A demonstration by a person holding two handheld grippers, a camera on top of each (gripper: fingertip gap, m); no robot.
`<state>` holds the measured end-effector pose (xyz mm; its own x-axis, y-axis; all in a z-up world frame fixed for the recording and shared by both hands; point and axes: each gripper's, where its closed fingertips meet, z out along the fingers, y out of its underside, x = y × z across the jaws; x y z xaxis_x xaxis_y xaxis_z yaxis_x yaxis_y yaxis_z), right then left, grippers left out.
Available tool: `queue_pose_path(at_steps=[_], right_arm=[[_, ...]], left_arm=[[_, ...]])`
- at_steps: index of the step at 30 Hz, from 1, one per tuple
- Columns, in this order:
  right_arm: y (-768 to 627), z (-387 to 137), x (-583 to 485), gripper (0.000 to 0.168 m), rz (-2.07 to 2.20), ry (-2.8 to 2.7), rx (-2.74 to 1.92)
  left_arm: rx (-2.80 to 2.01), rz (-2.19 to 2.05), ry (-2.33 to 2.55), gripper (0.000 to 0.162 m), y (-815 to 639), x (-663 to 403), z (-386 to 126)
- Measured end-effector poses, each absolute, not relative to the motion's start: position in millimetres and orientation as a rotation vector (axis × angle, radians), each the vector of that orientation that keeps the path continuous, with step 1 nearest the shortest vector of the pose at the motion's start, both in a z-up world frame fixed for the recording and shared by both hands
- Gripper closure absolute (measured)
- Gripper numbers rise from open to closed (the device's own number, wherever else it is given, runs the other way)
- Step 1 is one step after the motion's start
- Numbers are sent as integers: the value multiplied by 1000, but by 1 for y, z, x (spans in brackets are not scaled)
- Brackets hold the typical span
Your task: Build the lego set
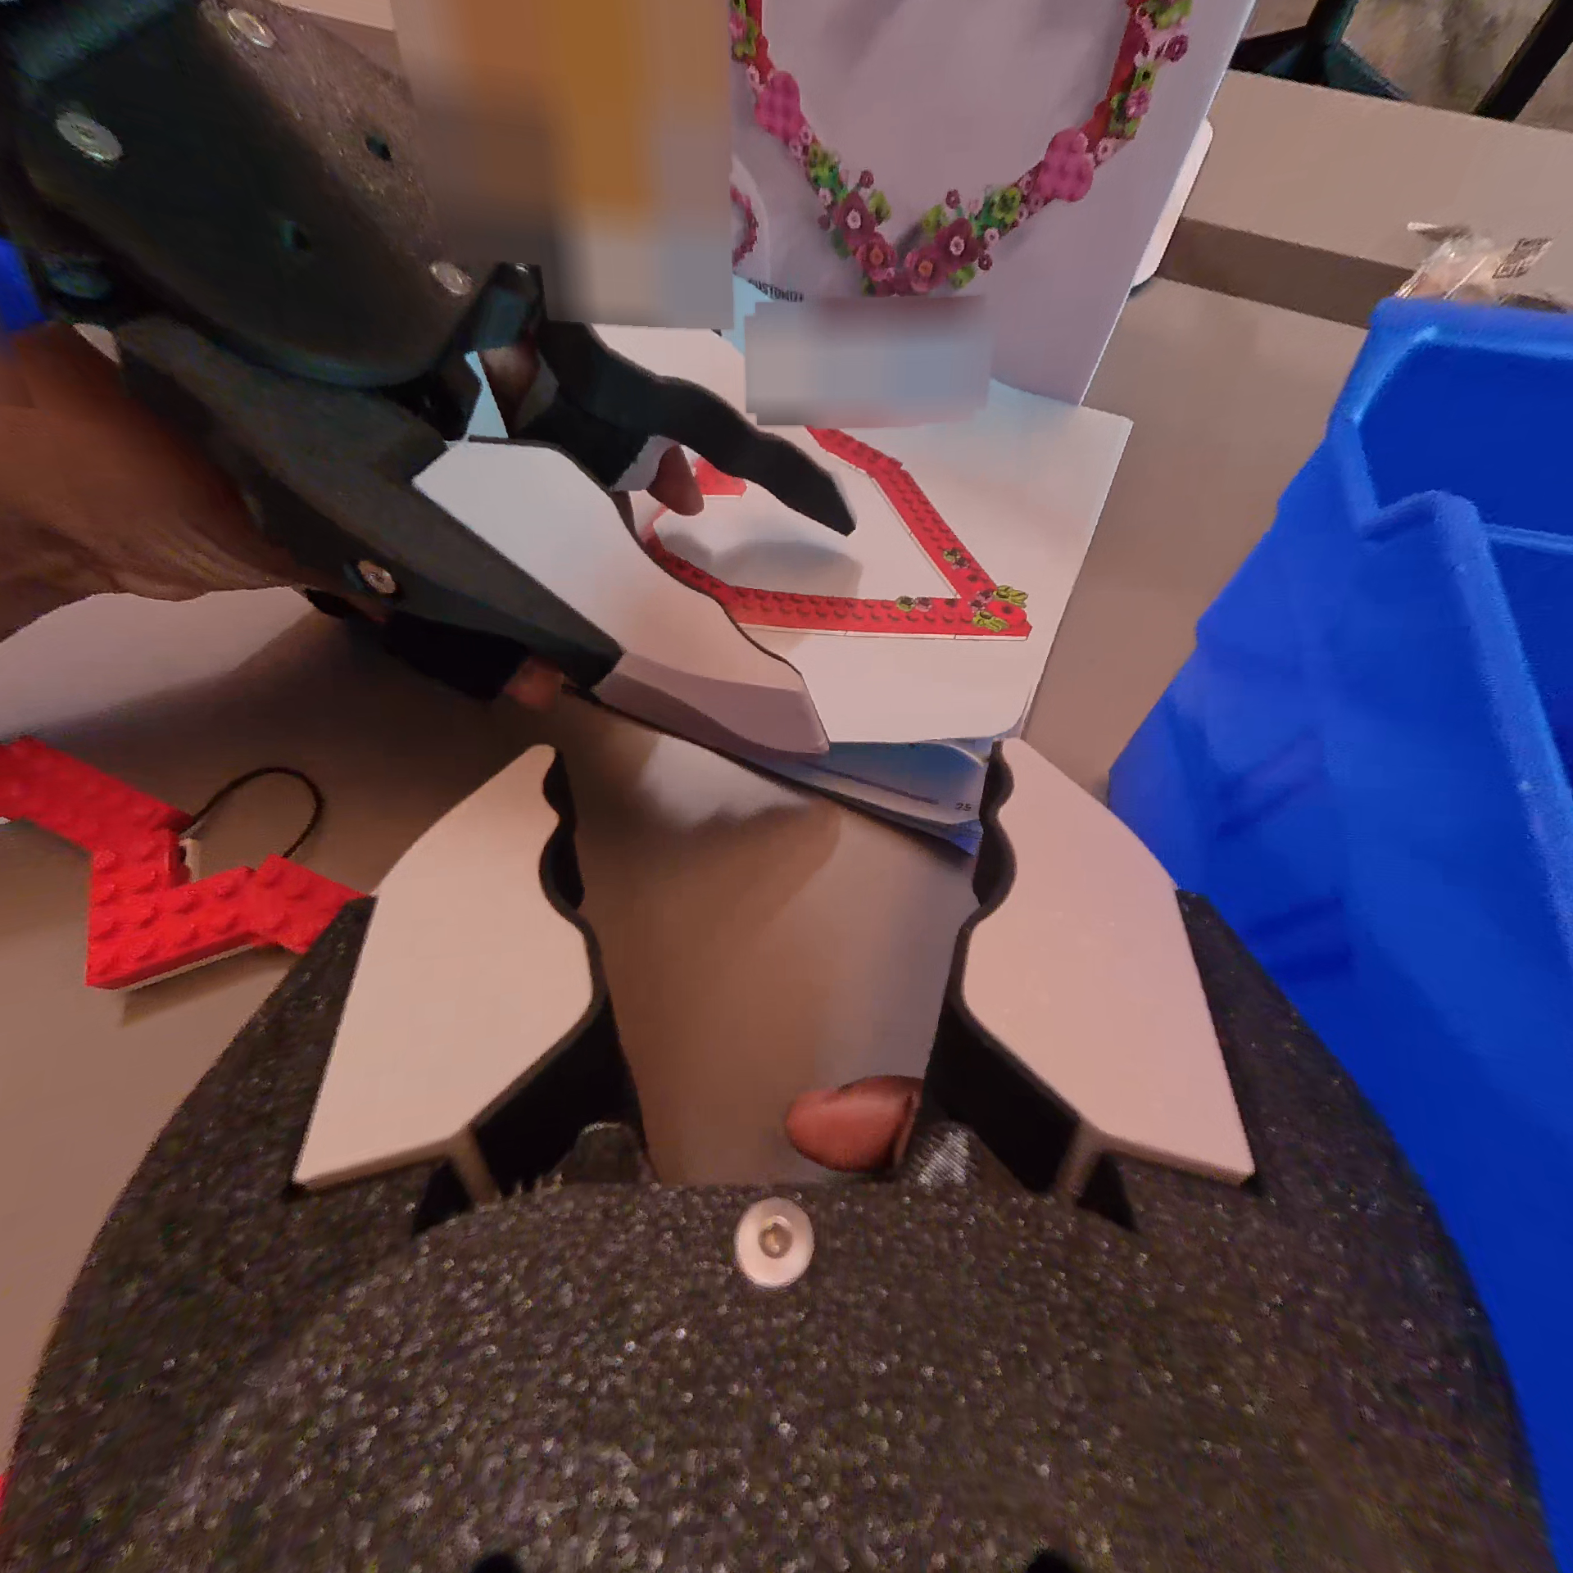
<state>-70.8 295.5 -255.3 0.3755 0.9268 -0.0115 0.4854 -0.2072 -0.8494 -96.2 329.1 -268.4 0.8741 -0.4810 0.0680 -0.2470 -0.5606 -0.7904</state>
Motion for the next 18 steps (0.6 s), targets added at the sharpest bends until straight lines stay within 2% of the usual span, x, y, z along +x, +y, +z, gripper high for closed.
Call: queue_pose_path(at_steps=[18], right_arm=[[292, -270, -70, 84, 571, -1458, -1827]], left_arm=[[-2166, -479, 446, 90, 330, -98, -262]])
